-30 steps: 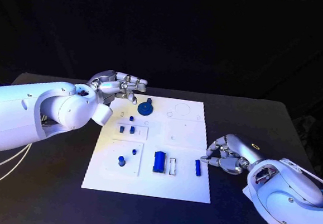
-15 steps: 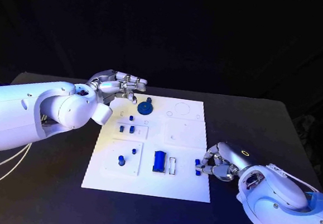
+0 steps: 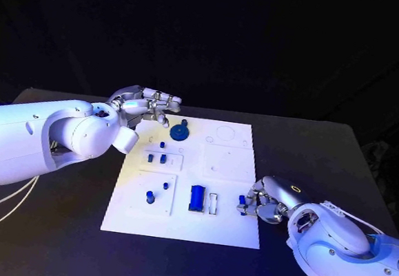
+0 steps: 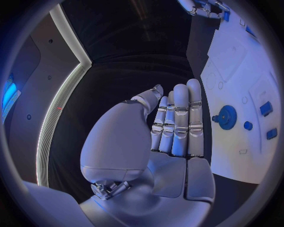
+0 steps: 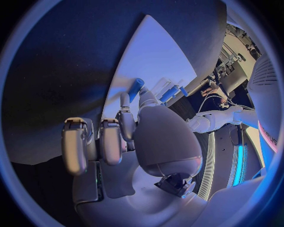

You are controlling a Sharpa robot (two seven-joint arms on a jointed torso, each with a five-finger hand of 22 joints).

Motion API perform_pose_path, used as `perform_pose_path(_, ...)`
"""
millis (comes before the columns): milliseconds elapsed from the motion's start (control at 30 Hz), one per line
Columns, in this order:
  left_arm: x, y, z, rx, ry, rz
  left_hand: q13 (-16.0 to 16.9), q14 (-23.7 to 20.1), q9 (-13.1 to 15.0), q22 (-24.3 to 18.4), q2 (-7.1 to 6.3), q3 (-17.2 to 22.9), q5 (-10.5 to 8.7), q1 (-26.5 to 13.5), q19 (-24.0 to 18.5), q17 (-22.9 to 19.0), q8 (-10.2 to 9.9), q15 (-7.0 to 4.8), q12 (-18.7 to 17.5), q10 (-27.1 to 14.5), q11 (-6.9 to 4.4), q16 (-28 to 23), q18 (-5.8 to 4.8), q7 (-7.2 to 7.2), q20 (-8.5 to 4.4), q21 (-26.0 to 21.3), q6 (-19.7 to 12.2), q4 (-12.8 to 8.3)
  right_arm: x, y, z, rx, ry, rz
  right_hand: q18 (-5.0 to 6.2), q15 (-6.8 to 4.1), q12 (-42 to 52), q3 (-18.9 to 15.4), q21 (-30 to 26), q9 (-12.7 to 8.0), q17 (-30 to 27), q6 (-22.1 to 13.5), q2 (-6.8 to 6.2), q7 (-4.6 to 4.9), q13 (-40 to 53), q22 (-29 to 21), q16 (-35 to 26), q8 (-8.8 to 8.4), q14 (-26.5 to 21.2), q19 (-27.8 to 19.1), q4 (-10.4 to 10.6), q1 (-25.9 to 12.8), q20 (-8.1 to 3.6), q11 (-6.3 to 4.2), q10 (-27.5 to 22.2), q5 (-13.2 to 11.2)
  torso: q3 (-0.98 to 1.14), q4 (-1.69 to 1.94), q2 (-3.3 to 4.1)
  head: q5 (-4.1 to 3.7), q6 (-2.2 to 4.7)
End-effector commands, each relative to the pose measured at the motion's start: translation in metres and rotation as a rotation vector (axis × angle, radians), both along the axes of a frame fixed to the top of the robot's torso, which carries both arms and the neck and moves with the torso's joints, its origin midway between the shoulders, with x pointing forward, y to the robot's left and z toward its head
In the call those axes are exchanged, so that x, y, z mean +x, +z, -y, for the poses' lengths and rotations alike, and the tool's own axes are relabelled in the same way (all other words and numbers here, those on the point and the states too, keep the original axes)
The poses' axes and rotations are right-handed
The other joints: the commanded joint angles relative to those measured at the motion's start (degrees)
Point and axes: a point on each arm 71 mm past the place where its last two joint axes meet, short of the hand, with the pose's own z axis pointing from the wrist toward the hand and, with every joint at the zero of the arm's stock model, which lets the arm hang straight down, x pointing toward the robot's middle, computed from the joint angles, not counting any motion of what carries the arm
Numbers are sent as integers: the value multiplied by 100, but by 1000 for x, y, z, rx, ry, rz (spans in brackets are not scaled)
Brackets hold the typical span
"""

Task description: Assemble the parts on the task board

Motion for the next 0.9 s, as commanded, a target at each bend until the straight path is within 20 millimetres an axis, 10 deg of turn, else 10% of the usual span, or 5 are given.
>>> perform_pose_path(33,-1,1,2,-11,-19,1,9,-23,-6,-6,53,-16,-5,-4,41,-6,31,5,20,-40,-4,-24,75,-5,7,-16,-30,-4,-2,-5,-2,-43,19,-19,-19,-43,28,45,42,15,440,40,1,-12,-593,1368,8,40,372,395,-27,102,-8,-31,44,26,-8,17,4,-2,-10)
perform_pose_path(567,-1,1,1,-11,-21,-2,9,-23,-6,-6,53,-16,-5,-4,41,-6,31,5,20,-40,-4,-24,75,-5,7,-16,-30,-4,2,-14,-11,-194,77,19,-25,-69,-7,330,63,138,451,7,-99,-28,-594,1375,7,0,373,404,-327,683,-45,-54,26,-147,-28,55,10,-20,-9)
perform_pose_path(900,-1,1,2,-11,-23,-4,9,-24,-7,-11,59,-25,-5,-15,43,-10,33,7,26,-45,-3,-23,75,-5,8,-24,-31,4,1,-15,-14,-228,70,13,-9,-48,-122,611,-15,181,425,-13,-273,9,-653,1354,-19,-103,364,372,-283,731,-38,-36,-46,693,-39,67,20,-24,29)
